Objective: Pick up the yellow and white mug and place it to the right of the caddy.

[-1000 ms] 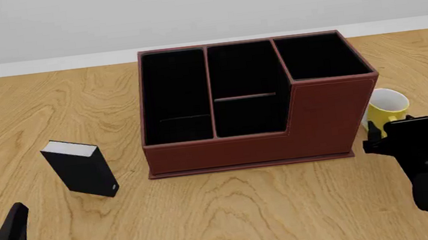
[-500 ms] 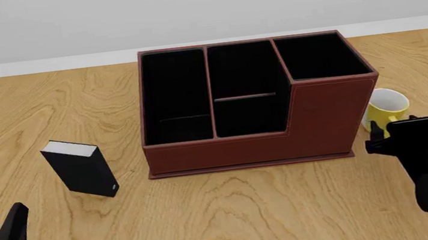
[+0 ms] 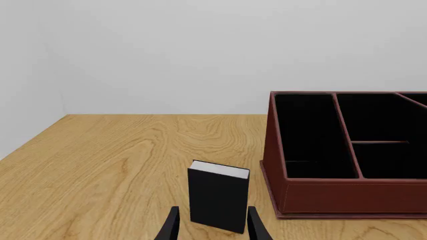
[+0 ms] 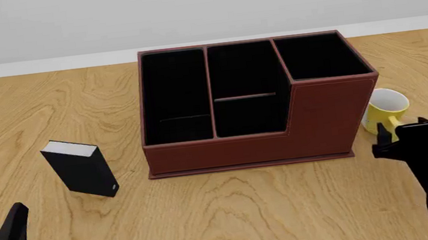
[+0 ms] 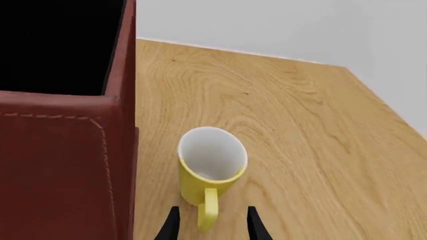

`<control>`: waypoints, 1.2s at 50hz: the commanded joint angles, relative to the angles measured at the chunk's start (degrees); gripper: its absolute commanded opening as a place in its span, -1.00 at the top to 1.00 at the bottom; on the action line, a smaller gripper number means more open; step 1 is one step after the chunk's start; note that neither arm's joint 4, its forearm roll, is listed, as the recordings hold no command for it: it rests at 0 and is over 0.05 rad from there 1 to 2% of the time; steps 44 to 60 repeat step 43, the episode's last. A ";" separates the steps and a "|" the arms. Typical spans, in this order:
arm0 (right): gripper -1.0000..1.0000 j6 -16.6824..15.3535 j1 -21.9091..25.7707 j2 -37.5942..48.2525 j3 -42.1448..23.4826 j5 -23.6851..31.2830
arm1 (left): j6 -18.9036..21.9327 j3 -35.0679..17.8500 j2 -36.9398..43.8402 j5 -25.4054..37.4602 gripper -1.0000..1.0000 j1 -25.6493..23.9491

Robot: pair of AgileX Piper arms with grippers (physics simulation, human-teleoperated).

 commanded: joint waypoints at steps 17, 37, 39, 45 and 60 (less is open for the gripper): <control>-1.00 -1.34 0.74 -14.43 11.43 0.00 | 0.00 0.00 0.00 0.00 -1.00 0.00; -1.00 -1.86 1.45 -25.92 18.79 0.00 | 0.00 0.00 0.00 0.00 -1.00 0.00; -1.00 -1.97 1.51 -25.97 18.81 0.01 | 0.00 0.00 0.00 0.00 -1.00 0.00; -1.00 -2.04 1.29 -26.65 18.81 0.01 | 0.00 0.00 0.00 0.00 -1.00 0.00; -1.00 -2.04 1.29 -26.65 18.81 0.01 | 0.00 0.00 0.00 0.00 -1.00 0.00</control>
